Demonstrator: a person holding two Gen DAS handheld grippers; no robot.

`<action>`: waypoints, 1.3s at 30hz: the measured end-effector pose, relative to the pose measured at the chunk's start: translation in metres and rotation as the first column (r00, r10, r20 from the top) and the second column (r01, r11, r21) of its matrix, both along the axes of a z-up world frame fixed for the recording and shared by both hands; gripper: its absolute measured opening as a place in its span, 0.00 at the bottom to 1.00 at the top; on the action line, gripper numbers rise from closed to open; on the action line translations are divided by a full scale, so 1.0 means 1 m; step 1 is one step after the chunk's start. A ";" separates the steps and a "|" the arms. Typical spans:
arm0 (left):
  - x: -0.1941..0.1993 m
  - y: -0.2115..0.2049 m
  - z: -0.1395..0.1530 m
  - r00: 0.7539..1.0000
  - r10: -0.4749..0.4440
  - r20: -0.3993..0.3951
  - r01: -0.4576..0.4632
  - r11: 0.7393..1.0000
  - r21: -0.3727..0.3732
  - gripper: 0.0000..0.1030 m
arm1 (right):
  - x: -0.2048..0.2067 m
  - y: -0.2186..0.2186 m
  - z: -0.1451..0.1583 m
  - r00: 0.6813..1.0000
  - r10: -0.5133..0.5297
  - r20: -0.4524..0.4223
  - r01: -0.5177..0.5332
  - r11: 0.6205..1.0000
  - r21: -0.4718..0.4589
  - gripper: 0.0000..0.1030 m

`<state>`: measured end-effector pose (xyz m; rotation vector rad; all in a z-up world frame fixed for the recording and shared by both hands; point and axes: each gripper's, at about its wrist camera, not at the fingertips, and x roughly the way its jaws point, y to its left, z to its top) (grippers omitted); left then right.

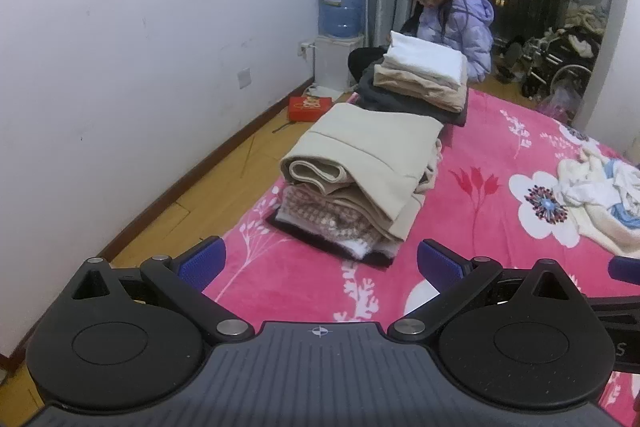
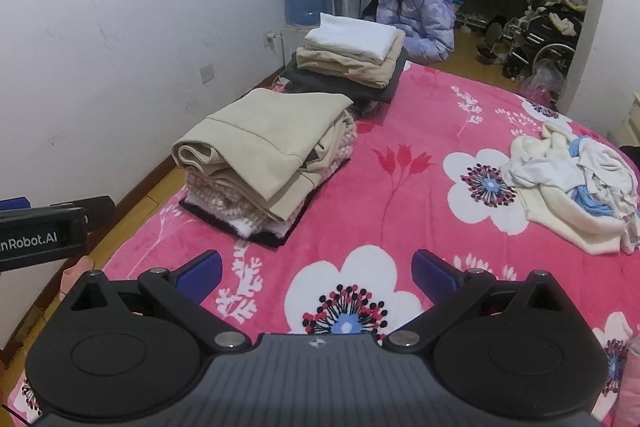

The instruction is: Fold clothes

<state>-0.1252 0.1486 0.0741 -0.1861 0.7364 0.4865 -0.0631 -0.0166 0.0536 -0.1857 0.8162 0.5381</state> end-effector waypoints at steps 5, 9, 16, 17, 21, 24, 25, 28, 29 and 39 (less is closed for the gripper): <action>0.001 -0.002 0.001 1.000 0.001 -0.003 -0.001 1.000 -0.002 1.00 | 0.000 0.002 -0.001 1.000 0.008 0.005 -0.008 1.000 -0.007 1.00; 0.002 -0.005 0.001 1.000 0.001 -0.005 -0.001 1.000 0.012 1.00 | -0.001 0.005 -0.002 1.000 0.015 0.005 -0.015 1.000 -0.011 1.00; 0.003 -0.003 -0.008 0.999 0.004 -0.042 -0.003 1.000 0.013 1.00 | -0.003 0.012 -0.006 0.999 0.043 0.005 -0.043 0.999 -0.031 1.00; 0.003 -0.001 -0.009 0.999 0.007 -0.043 -0.006 1.000 0.008 1.00 | -0.004 0.013 -0.007 0.999 0.049 0.006 -0.048 0.998 -0.035 1.00; 0.002 0.002 -0.011 0.999 0.013 -0.046 -0.013 1.000 0.006 1.00 | -0.002 0.018 -0.009 0.999 0.046 0.001 -0.046 0.998 -0.034 1.00; 0.002 0.006 -0.011 0.999 0.017 -0.042 -0.017 1.000 0.006 1.00 | -0.001 0.020 -0.009 0.999 0.043 0.001 -0.043 0.998 -0.037 1.00; 0.002 0.007 -0.011 0.999 0.020 -0.041 -0.019 1.000 0.004 1.00 | -0.001 0.021 -0.009 0.999 0.043 0.004 -0.043 0.998 -0.039 1.00; 0.003 0.011 -0.012 0.999 0.024 -0.037 -0.024 1.000 -0.005 1.00 | 0.000 0.023 -0.009 0.999 0.045 0.004 -0.045 0.998 -0.044 1.00; 0.003 0.012 -0.012 0.999 0.020 -0.037 -0.021 1.000 -0.015 1.00 | 0.000 0.023 -0.009 0.999 0.046 0.003 -0.046 0.998 -0.046 1.00; 0.002 0.015 -0.012 0.999 0.021 -0.031 -0.022 1.000 -0.010 1.00 | 0.001 0.032 -0.012 0.998 0.066 -0.004 -0.066 0.996 -0.053 1.00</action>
